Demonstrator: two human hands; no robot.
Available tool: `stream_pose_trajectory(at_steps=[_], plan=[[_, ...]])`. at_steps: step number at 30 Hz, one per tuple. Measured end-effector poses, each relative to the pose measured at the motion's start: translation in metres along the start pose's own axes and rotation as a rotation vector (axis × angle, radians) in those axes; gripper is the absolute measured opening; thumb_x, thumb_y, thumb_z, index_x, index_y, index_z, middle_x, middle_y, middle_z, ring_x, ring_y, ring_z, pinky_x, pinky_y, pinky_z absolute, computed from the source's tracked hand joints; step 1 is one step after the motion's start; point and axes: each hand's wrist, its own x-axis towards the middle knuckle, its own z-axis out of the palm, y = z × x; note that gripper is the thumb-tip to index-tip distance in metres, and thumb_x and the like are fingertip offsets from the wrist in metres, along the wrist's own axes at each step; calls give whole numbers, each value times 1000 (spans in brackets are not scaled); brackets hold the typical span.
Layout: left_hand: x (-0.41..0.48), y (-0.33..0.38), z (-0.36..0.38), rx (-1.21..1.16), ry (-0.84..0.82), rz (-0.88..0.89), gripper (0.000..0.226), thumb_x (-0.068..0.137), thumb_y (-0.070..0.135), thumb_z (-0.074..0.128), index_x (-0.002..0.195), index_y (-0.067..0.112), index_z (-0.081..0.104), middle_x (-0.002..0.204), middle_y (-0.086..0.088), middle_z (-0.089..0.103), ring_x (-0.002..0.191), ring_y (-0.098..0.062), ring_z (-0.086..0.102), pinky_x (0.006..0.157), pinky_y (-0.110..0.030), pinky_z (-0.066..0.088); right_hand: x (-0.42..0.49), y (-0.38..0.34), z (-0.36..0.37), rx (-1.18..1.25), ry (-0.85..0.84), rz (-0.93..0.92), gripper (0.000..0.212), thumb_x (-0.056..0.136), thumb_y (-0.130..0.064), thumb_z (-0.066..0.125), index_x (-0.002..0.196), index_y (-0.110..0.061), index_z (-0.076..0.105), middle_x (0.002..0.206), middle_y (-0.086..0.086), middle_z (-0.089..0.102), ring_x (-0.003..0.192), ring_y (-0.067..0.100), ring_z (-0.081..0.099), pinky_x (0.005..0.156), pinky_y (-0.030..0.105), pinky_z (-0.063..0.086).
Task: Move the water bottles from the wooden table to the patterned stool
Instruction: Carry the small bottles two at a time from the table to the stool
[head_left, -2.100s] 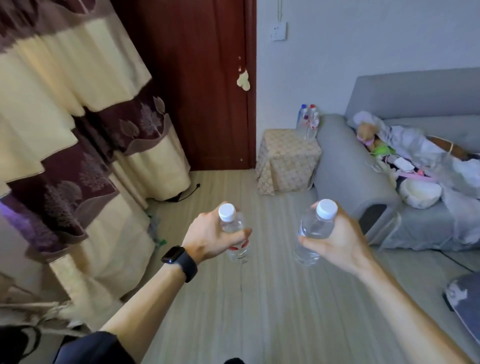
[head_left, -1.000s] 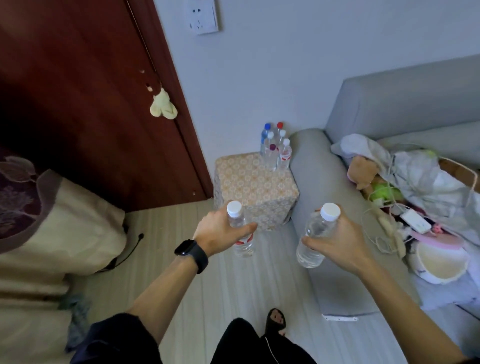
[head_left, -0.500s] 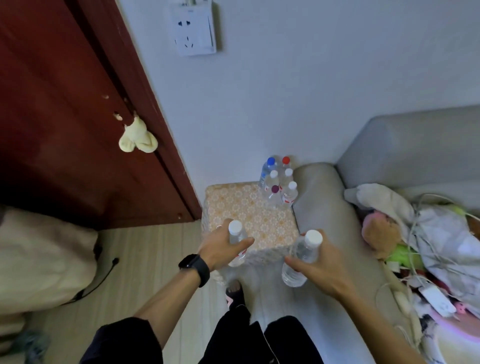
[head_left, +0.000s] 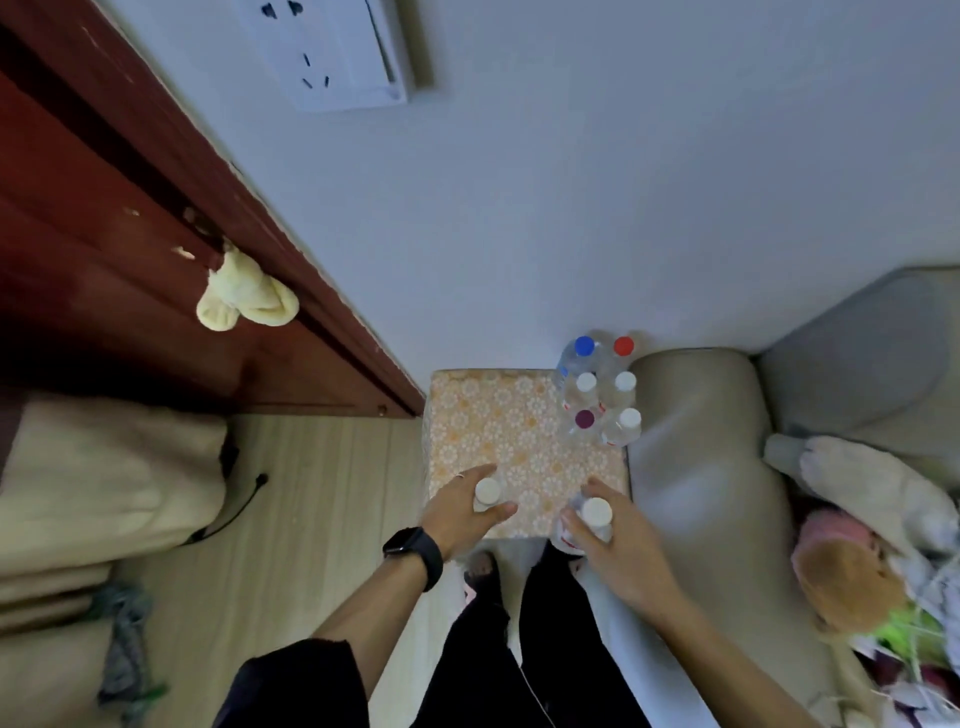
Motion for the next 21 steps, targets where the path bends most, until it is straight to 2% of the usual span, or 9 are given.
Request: stream_pose_trajectory(at_steps=[2,4,6,9,12,17,21], plan=[[12,-6,4,15,70,-54,76,83,62,67,147,29,42,147,3,35,134,-22,42,107,-35,40,22,12,9,-99,-19,-22,60,83,-62,65,128,-22,62,132,-11,48,130,13,44,107,30,37],[25,-12,12,-1,125,-96,74,82,61,70,145,31,45,132,8,30,128,-21,44,105,-34,41,39,18,20,-221,18,-44,62,79,-67,63,125,-25,66,124,-3,51,118,23,46,101,36,43],[36,-17,21,1,150,-107,69,84,55,70,145,33,46,128,9,29,126,-20,42,105,-36,42,50,20,30,-311,16,-70,61,81,-64,63,129,-27,63,123,0,51,113,25,46,93,38,46],[53,-25,29,57,177,-104,63,87,49,70,144,34,48,136,8,36,128,-18,39,103,-34,41,74,24,43,-206,-78,-5,61,86,-53,68,138,-25,55,136,-3,42,118,21,52,93,32,47],[73,-38,34,82,176,-118,61,87,45,71,143,32,51,138,9,41,125,-17,43,99,-35,43,97,30,54,-184,-91,14,60,87,-49,69,139,-22,55,140,-4,42,118,20,55,90,34,49],[88,-61,45,70,161,-94,54,88,35,73,139,33,55,137,10,46,119,-17,51,95,-37,48,116,52,71,-301,-149,-39,55,88,-39,71,135,-15,57,140,1,47,109,24,61,83,36,52],[85,-63,43,84,196,-67,48,93,39,65,139,32,53,144,13,46,121,-15,53,92,-35,50,121,55,72,-333,-201,-45,50,91,-30,70,136,-14,54,142,5,46,108,27,62,85,40,55]])
